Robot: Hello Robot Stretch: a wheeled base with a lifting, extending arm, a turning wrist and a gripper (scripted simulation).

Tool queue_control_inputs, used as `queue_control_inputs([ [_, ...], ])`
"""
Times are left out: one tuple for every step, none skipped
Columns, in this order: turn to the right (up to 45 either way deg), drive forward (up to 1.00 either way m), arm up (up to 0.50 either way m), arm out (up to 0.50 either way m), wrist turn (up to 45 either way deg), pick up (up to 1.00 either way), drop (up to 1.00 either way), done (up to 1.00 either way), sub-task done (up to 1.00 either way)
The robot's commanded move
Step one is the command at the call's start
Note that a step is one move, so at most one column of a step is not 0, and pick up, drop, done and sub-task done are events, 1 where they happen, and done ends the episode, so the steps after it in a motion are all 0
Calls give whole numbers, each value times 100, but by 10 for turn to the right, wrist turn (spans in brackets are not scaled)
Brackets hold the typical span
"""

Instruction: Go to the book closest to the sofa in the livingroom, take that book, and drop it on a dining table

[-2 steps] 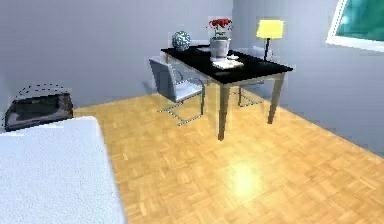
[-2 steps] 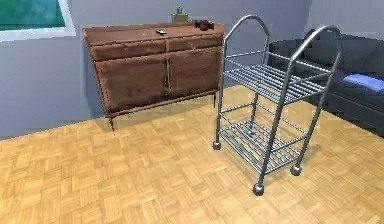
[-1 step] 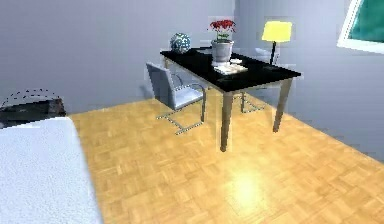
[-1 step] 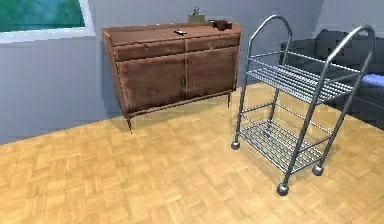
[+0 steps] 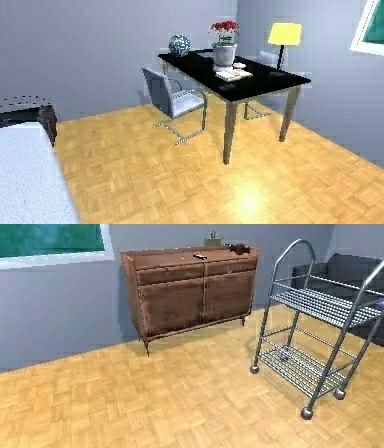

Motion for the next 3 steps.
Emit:
queue_control_inputs([
  [450, 0, 0, 0, 0, 0, 0, 0, 0],
  [240, 0, 0, 0, 0, 0, 0, 0, 0],
  [0, 30, 0, 0, 0, 0, 0, 0, 0],
])
